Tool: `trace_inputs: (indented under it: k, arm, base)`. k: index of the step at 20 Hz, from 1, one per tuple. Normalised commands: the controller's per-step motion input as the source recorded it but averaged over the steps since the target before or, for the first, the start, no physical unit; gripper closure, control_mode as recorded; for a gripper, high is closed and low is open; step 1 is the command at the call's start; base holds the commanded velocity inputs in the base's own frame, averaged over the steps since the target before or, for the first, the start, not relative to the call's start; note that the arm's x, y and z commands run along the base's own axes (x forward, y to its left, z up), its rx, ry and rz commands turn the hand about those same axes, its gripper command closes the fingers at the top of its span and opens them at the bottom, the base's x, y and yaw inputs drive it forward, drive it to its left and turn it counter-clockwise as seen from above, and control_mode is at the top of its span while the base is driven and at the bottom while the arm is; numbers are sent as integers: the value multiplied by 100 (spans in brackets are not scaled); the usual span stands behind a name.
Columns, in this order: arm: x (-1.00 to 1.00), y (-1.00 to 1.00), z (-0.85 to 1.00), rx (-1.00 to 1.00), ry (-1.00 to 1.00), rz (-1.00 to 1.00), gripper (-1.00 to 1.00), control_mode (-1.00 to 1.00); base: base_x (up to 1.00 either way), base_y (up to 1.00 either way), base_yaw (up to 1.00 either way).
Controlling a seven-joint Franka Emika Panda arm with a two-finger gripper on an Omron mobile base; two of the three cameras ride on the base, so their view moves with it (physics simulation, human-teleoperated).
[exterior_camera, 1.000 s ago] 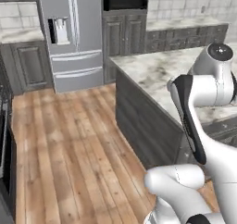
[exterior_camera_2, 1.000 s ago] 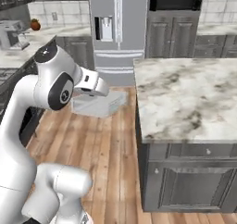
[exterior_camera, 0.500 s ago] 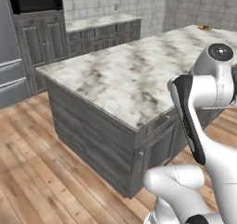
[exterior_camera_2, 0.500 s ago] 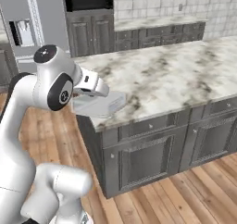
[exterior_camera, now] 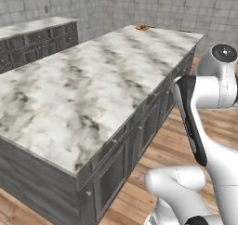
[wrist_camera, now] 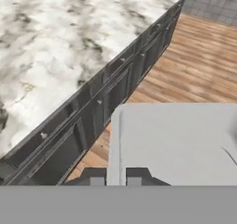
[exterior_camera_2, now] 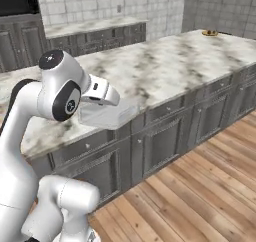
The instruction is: Retrieve the tupperware and aluminum foil from the cabinet and place them on the dining counter near the plate with mushrooms to prepare for storing leftovers.
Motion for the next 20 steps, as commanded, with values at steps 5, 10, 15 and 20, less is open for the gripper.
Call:
trace_inputs:
  k: [5,10,15,20]
  arm:
    - [0,0,0,0,0,0,100,100]
    - [0,0,0,0,0,0,100,100]
    - [0,0,0,0,0,0,100,100]
    - [0,0,0,0,0,0,100,100]
  base:
    - [98,-78,-43]
    - [94,-74,-45]
    - [97,-58,-43]
    - [100,-52,-32]
